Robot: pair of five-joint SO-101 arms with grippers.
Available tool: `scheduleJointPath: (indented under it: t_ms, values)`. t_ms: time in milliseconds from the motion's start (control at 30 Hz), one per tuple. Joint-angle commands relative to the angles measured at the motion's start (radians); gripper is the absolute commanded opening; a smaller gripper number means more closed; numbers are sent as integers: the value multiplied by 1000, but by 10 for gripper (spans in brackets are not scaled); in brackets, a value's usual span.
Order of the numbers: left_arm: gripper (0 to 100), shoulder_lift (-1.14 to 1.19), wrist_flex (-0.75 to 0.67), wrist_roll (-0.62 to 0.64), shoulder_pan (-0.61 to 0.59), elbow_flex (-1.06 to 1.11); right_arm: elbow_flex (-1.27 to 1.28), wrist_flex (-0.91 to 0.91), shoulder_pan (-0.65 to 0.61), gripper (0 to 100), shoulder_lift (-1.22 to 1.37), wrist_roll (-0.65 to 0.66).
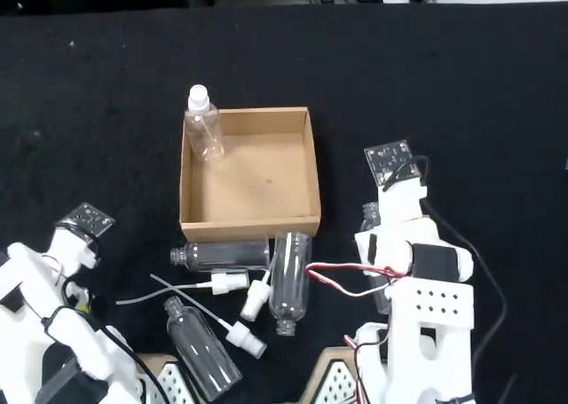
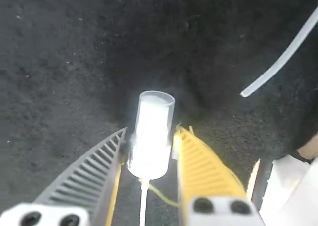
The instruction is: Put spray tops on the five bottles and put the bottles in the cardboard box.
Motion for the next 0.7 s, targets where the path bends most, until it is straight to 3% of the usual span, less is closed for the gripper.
scheduleJointPath:
  t_ms: [0,667]
  values:
    - [190,0,6,-54,-41,-110,-8,-23,-6,11,-25,2]
    - [188,2,5,-112,-38,-2,-8,-21,-6,11,-25,2]
